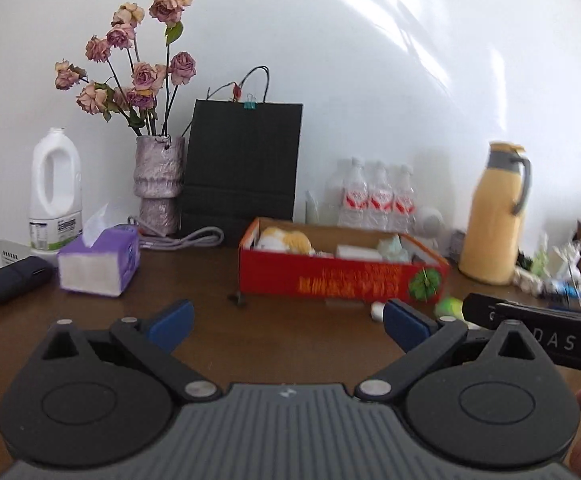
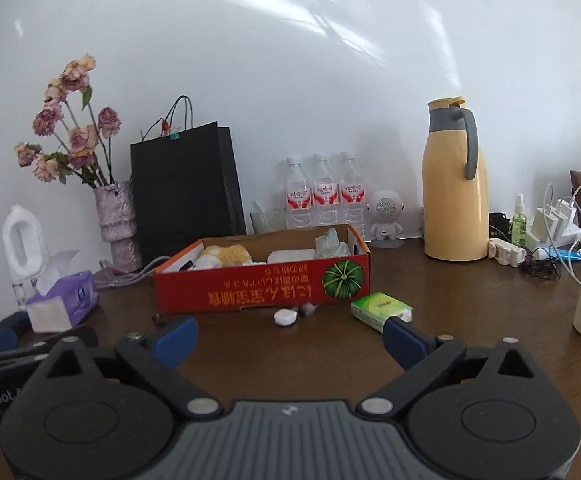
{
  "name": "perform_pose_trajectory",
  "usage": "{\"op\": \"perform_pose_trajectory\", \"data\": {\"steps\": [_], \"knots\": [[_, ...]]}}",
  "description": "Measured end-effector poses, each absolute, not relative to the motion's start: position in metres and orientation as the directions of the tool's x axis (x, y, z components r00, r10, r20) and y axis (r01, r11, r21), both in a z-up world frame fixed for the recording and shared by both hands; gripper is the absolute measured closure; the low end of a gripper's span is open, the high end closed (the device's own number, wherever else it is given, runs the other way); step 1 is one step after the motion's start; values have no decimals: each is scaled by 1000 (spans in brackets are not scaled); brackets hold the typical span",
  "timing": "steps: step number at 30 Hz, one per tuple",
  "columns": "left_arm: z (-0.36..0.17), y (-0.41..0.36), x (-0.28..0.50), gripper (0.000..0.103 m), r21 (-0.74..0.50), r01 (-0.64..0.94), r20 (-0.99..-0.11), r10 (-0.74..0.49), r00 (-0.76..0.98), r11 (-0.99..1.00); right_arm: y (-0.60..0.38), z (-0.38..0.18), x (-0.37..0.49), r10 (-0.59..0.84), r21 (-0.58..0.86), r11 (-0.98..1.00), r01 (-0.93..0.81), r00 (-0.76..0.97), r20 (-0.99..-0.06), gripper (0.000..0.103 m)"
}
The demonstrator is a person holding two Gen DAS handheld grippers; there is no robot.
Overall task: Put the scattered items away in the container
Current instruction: 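Withdraw both tools from the box back over the table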
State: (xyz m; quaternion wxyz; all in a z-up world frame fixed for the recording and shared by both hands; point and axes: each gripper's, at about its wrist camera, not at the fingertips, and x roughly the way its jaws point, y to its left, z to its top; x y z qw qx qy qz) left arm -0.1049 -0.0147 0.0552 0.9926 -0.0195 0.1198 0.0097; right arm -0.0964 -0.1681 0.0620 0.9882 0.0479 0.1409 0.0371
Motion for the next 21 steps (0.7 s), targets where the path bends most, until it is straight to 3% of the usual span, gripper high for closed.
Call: {"op": "perform_pose_trajectory", "data": {"steps": [5, 13, 17, 20, 21], "knots": [[50, -13, -142, 0, -16, -9, -228, 5, 974, 1000, -169, 50, -144, 67, 37, 998, -60, 963, -261, 3], [40, -8, -107, 0, 33, -6, -290, 16, 957, 999, -173, 43, -107, 75, 82, 995, -49, 932, -355, 4], [36, -1, -65, 0, 108, -16, -389, 57, 919, 994, -177, 33, -73, 80, 91, 995, -44, 893, -442, 9], [35, 10, -33, 0, 80, 27, -432, 10, 902, 996, -180, 29, -42, 144, 130, 987, -91, 854, -500, 15], [34, 13, -19, 5, 73, 41, -441, -5, 897, 997, -180, 28, -31, 166, 144, 984, -107, 843, -512, 18]]}}
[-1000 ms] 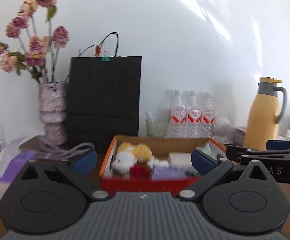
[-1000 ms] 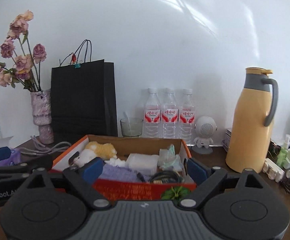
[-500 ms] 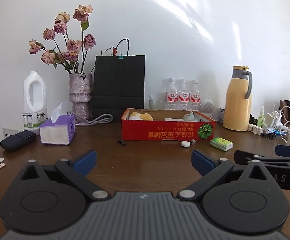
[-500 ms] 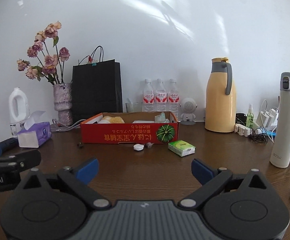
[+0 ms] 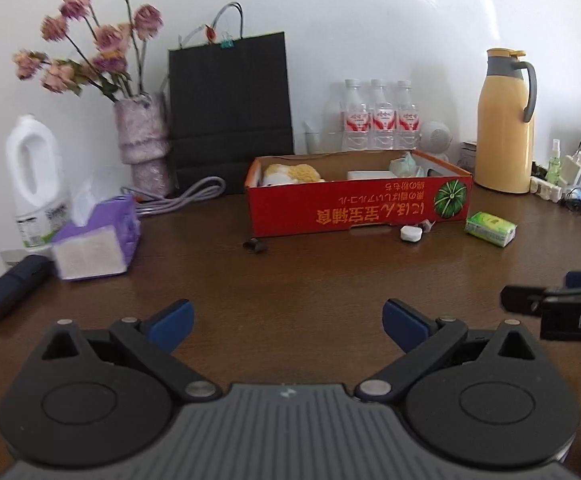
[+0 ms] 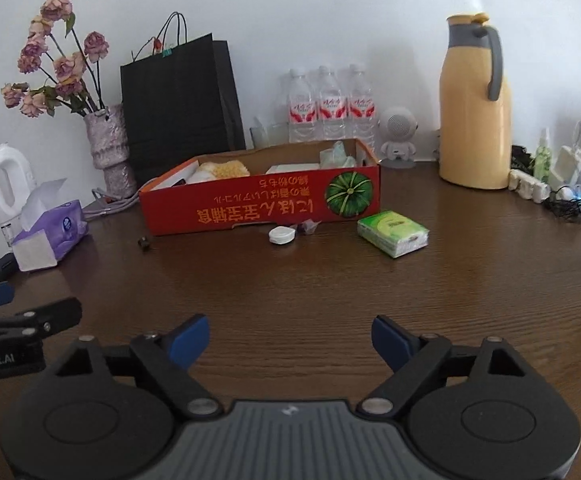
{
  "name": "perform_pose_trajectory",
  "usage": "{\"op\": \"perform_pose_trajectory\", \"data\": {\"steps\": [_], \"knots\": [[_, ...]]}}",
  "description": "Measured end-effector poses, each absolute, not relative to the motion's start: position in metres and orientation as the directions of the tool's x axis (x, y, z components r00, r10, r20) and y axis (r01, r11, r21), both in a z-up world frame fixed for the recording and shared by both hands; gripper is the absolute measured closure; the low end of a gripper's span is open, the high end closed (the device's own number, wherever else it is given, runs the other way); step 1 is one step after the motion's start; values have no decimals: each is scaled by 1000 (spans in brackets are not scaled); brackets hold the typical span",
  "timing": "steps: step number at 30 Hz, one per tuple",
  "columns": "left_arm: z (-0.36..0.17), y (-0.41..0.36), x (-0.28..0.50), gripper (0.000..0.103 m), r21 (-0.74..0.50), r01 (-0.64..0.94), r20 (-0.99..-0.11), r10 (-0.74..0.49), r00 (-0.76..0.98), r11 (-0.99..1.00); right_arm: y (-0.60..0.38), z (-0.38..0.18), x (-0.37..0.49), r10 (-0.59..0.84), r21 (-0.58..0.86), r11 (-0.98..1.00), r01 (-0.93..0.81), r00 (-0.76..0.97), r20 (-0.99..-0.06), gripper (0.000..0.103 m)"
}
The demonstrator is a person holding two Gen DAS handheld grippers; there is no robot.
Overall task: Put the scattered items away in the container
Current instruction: 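Withdraw both tools from the box back over the table, then grasp the white round cap with the right tool while the left tool grasps a small dark item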
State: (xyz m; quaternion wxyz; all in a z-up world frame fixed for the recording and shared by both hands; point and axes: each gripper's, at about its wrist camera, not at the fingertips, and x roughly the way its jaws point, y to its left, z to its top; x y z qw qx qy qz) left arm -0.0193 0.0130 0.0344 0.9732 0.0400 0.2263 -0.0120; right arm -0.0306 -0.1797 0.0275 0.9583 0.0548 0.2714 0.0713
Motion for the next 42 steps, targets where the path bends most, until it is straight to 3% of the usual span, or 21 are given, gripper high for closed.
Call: {"op": "perform_pose_trajectory", "data": {"steps": [1, 3, 5, 13, 17, 20, 22, 23, 24, 28, 37, 42], "knots": [[33, 16, -5, 9, 68, 39, -454, -4, 891, 997, -179, 25, -18, 193, 156, 979, -128, 825, -531, 20], [29, 23, 28, 34, 48, 25, -503, 3, 865, 999, -178, 21, 10, 241, 193, 968, -158, 790, -563, 29], [23, 31, 60, 44, 9, 37, -560, -26, 828, 999, -176, 20, 40, 288, 224, 956, -190, 747, -599, 33], [9, 48, 147, 44, 7, 28, -601, -18, 799, 1000, -160, 12, 137, 266, 206, 963, -175, 738, -620, 44], [7, 50, 171, 44, 6, 17, -614, -10, 789, 1000, -148, 11, 159, 174, 98, 984, -145, 752, -635, 51], [4, 51, 184, 52, 12, -4, -628, 10, 778, 1000, -143, 9, 164, 117, 39, 992, -119, 769, -628, 68], [4, 51, 188, 64, 0, -1, -627, 1, 779, 1000, -143, 9, 166, 103, 27, 994, -110, 772, -627, 75], [4, 52, 190, 80, -1, -6, -626, 4, 780, 1000, -143, 10, 168, 103, 29, 994, -109, 770, -629, 75], [4, 52, 191, 88, -2, -14, -626, 10, 780, 1000, -143, 10, 168, 102, 27, 994, -110, 770, -630, 76], [4, 51, 186, 90, 5, -8, -613, 9, 790, 1000, -146, 12, 158, 162, 73, 986, -150, 764, -624, 76], [50, 23, 65, 91, 0, 79, -384, -73, 921, 997, -144, 52, 61, 226, 39, 971, -235, 856, -464, 76], [62, -14, -22, 91, 55, 49, -207, -36, 978, 997, -148, 69, -4, 266, 20, 961, -276, 902, -339, 76]]}}
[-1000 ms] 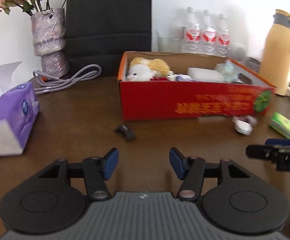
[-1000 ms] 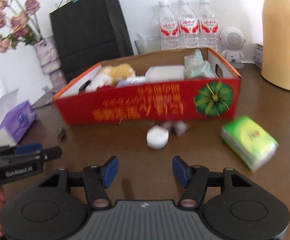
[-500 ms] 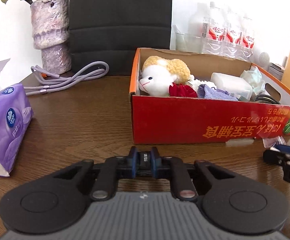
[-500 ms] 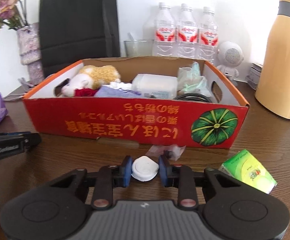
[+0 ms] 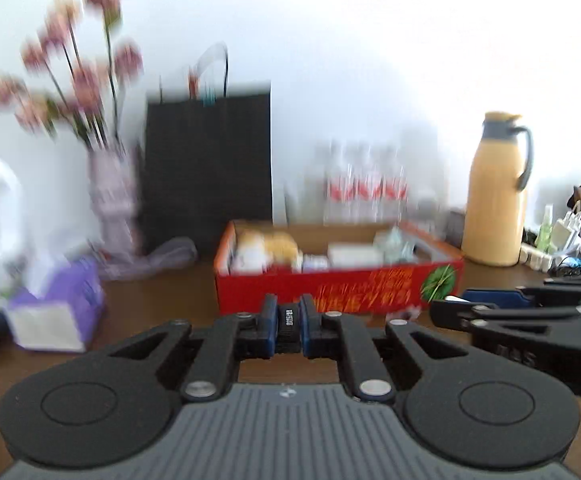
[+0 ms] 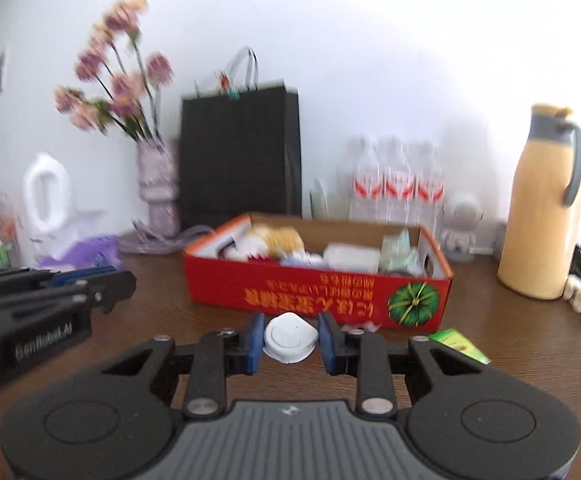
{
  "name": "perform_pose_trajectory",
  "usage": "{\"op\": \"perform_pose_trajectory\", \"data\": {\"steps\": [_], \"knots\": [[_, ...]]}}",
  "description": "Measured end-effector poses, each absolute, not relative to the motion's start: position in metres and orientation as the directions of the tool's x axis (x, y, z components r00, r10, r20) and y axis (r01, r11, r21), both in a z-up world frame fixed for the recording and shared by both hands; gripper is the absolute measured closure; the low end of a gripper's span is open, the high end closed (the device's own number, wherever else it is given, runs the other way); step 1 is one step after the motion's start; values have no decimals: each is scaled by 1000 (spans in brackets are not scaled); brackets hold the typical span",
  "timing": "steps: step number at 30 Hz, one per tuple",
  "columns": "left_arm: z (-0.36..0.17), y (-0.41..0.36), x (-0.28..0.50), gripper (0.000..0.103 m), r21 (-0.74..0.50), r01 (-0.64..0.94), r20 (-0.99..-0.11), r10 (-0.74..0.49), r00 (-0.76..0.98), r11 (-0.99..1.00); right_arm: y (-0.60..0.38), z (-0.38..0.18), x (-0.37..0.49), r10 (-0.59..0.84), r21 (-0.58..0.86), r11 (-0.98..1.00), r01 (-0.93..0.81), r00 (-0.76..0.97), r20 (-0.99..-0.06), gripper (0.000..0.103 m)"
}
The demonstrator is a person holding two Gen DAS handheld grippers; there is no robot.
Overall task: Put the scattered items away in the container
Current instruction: 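Grasp the white round cap with the right tool while the left tool grasps a small dark item, then carry the cap with the right tool while the left tool carries its item toward the box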
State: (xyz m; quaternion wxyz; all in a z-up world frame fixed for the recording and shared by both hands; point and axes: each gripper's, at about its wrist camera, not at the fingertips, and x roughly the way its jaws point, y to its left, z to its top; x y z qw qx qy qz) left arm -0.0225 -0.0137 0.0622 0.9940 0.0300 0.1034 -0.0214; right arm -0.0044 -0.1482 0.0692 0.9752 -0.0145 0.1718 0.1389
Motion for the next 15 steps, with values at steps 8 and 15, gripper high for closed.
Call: {"op": "perform_pose_trajectory", "data": {"steps": [8, 15], "knots": [[36, -47, -123, 91, 114, 95, -108, -83, 991, 989, -173, 60, -90, 233, 21, 971, -238, 922, -308, 76], [39, -56, -145, 91, 136, 92, -54, -86, 995, 986, -180, 56, -129, 201, 19, 979, -204, 943, -264, 76]]}}
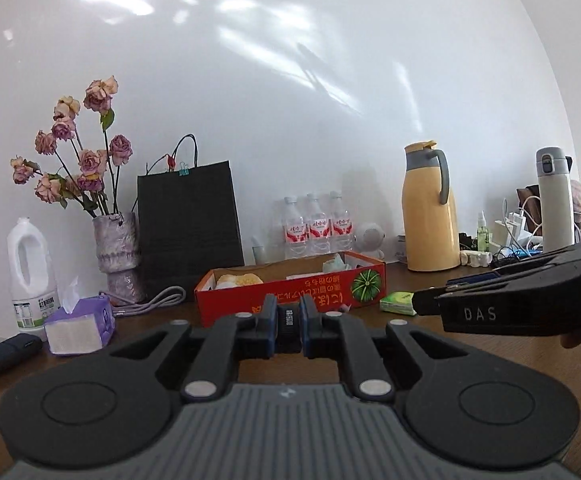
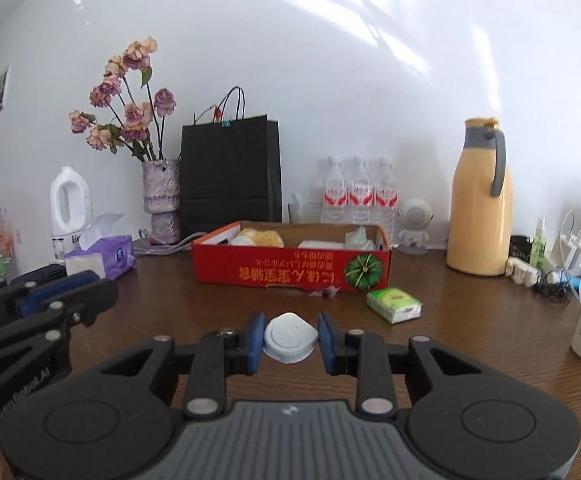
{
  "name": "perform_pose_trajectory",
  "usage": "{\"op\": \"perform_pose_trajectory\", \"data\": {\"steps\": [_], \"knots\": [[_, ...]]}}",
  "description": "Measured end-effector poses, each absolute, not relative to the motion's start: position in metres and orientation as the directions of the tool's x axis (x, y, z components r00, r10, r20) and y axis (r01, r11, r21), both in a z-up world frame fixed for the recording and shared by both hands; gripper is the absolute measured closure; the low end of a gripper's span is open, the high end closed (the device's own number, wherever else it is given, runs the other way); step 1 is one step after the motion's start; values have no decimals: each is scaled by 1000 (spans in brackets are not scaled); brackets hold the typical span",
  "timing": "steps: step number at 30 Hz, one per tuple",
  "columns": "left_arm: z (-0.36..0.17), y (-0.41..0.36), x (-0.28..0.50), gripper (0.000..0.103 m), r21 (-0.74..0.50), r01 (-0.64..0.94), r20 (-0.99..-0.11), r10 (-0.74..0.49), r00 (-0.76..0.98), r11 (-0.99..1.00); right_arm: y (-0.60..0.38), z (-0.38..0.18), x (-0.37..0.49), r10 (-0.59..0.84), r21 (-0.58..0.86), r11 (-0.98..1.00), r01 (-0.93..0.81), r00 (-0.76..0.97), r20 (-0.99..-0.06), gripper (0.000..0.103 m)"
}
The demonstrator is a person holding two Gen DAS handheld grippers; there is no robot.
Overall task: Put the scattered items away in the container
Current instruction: 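Carry the cap with the right tool while the left tool carries its item toward the box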
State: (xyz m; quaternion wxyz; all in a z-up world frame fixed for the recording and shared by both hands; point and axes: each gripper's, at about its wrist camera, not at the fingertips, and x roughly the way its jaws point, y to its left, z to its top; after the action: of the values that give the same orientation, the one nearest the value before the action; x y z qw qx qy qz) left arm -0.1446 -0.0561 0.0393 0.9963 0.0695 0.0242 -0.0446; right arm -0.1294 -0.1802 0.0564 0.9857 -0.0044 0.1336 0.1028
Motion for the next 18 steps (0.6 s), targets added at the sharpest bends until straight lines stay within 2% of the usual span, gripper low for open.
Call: {"op": "perform_pose_trajectory", "data": {"steps": [4, 9, 13, 18], "knots": [[52, -48, -125, 91, 91, 81, -67, -75, 995, 993, -179, 66, -124, 198, -15, 978, -207, 953, -228, 76], [71, -42, -80, 91, 75, 64, -38, -61, 997, 995, -184, 81, -88, 198, -26, 978, -208, 957, -212, 76], [94, -40, -11, 91, 60, 113, -39, -111, 993, 992, -189, 104, -24, 214, 1, 976, -218, 956, -202, 76], [122, -40, 105, 91, 77, 72, -35, -70, 997, 994, -191, 142, 82, 222, 57, 975, -215, 955, -198, 76]]}}
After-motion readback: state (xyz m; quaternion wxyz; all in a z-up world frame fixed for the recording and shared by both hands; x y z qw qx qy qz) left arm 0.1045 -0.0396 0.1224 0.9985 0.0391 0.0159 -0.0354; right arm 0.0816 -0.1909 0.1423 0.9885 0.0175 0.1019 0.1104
